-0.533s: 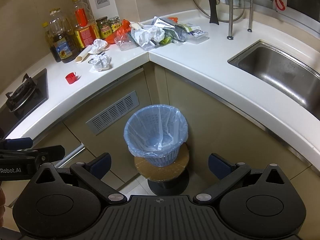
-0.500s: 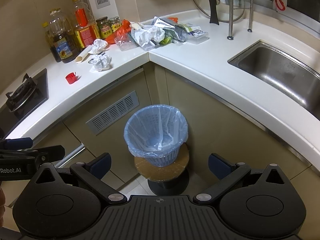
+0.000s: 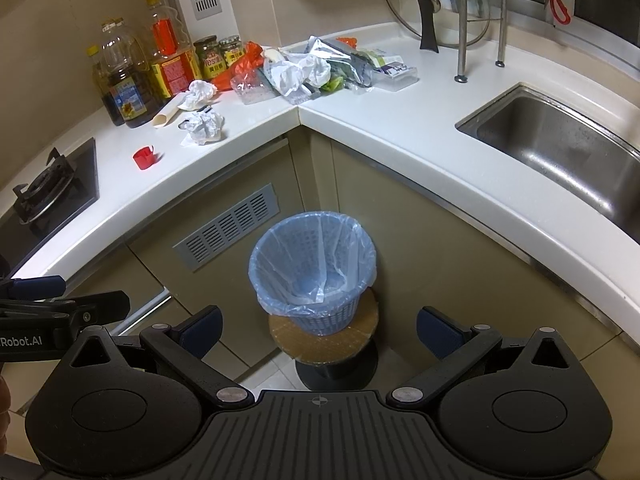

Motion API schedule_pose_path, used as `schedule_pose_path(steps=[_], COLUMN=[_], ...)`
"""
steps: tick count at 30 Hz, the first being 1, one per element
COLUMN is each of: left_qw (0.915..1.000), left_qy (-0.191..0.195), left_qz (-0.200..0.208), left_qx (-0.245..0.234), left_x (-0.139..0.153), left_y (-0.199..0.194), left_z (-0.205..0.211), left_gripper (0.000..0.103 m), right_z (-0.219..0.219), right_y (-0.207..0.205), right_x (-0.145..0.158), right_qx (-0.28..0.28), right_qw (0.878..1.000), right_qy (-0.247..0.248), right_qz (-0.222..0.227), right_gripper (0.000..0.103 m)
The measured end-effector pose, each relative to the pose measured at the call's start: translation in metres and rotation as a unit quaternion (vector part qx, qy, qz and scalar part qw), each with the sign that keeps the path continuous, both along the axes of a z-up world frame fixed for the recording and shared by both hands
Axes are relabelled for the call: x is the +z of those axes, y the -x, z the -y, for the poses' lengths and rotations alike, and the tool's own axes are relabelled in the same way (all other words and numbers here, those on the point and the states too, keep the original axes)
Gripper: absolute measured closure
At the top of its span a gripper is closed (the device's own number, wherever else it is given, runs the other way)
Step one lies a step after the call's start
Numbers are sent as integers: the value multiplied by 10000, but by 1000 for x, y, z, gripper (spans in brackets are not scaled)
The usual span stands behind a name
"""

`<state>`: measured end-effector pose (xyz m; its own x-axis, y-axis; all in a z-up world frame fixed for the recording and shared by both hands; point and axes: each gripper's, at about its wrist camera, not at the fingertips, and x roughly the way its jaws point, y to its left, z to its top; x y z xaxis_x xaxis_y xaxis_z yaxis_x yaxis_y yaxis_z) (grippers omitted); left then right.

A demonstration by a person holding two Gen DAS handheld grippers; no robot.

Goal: Collect trash

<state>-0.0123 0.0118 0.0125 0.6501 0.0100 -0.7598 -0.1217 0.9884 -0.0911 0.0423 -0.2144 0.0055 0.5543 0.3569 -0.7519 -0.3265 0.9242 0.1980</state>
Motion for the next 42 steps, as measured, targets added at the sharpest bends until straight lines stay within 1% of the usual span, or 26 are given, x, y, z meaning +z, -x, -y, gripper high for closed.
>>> schedule_pose_path(steps=[9,26,35,42], left_qw=[10000,9999,9993,9979], left_qy=[-2,-6,-19,-92], left_qz=[47,156,315,546], left_qx=[6,27,202,322], left_x=[6,6,7,9], left_y=[0,8,5,0], left_z=[-3,-9,-34,-62], left_gripper=[1,1,1,2], right_z=[0,-6,-10,-6], right_y=[2,3,-4,-16], right_x=[3,3,4,3], right_qx=[4,-7,-129,-367], right_qw=[10000,9999,9992,9967], right_qy=[-8,-69,-232,-562], right_qz=[39,78,295,458], right_gripper=[0,0,0,0])
